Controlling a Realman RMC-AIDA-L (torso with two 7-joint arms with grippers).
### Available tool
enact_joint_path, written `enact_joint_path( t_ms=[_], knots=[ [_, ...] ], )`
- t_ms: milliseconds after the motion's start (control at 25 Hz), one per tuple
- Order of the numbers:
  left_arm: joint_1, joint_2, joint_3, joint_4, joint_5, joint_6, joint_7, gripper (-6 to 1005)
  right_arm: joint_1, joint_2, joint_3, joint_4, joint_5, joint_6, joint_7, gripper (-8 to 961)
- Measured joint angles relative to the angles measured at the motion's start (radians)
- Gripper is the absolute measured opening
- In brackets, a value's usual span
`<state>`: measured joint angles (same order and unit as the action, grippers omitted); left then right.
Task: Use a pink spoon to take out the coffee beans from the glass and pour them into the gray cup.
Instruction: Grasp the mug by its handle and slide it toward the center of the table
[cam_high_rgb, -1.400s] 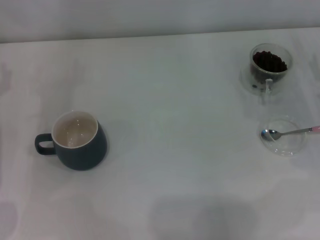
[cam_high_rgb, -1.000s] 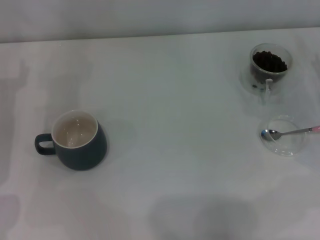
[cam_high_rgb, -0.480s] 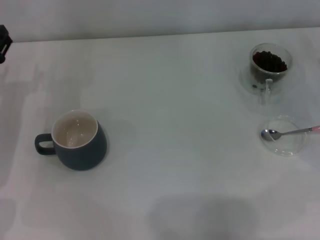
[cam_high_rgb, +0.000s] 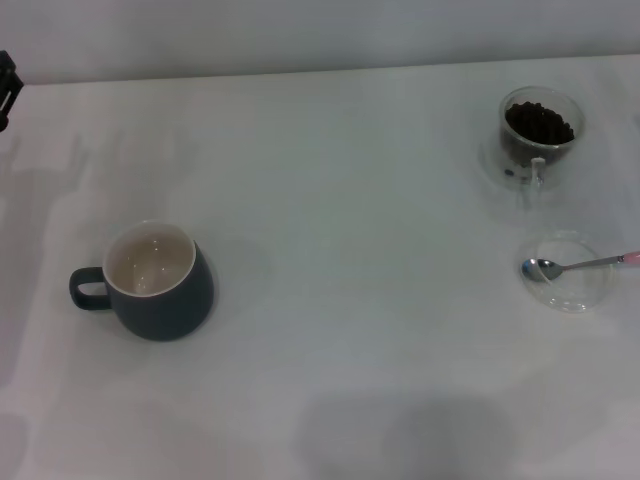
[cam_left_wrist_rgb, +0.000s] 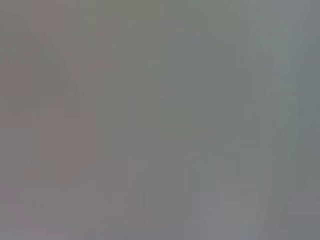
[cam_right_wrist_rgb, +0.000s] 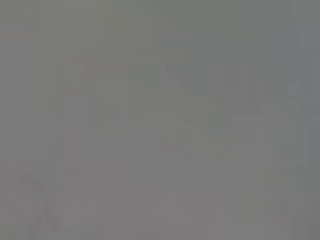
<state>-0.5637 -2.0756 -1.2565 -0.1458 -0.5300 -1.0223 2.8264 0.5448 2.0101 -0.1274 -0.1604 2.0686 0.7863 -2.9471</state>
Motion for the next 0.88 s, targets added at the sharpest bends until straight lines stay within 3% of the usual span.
enact_joint_path(
  t_ms=[440, 880],
  knots=[
    [0.077, -0.003, 0.007, -0.005, 0.010, -0.128, -0.004, 834, 0.012, 0.003, 0.000, 0.028, -0.001, 0.019, 0.020, 867],
    [0.348, -0.005, 0.013, -0.010, 0.178, -0.422, -0.123, 835, 0.012, -0.006, 0.000, 0.020, -0.001, 0.033, 0.102, 866]
  ],
)
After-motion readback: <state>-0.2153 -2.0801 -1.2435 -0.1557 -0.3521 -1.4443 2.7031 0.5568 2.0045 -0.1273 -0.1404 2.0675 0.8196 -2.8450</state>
